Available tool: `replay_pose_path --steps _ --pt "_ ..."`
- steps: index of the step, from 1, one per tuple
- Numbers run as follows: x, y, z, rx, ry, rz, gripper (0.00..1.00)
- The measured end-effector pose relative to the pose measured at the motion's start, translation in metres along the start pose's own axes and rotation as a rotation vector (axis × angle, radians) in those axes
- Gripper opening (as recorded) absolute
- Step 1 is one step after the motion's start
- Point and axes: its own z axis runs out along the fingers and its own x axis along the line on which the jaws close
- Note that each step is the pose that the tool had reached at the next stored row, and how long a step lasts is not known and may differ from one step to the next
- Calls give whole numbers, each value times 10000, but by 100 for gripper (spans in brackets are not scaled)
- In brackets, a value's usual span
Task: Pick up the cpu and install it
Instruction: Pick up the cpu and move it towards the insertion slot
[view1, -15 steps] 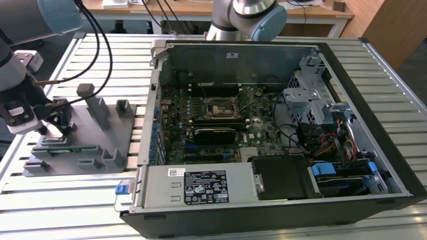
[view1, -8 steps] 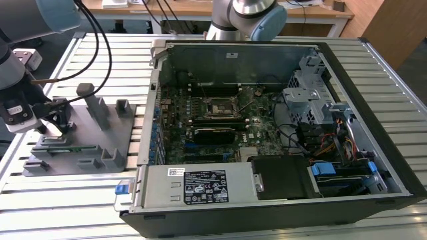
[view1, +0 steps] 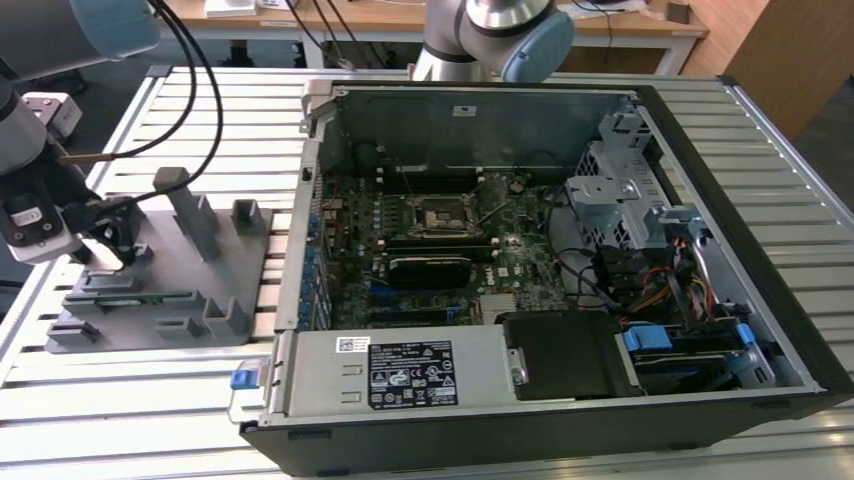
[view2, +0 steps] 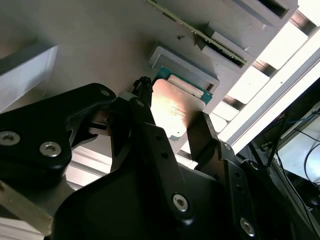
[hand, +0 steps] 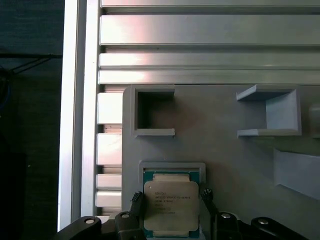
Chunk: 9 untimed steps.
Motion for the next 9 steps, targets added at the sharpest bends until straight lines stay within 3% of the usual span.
replay_pose_path --steps 9 --pt "1 2 -30 -52 3 -1 53"
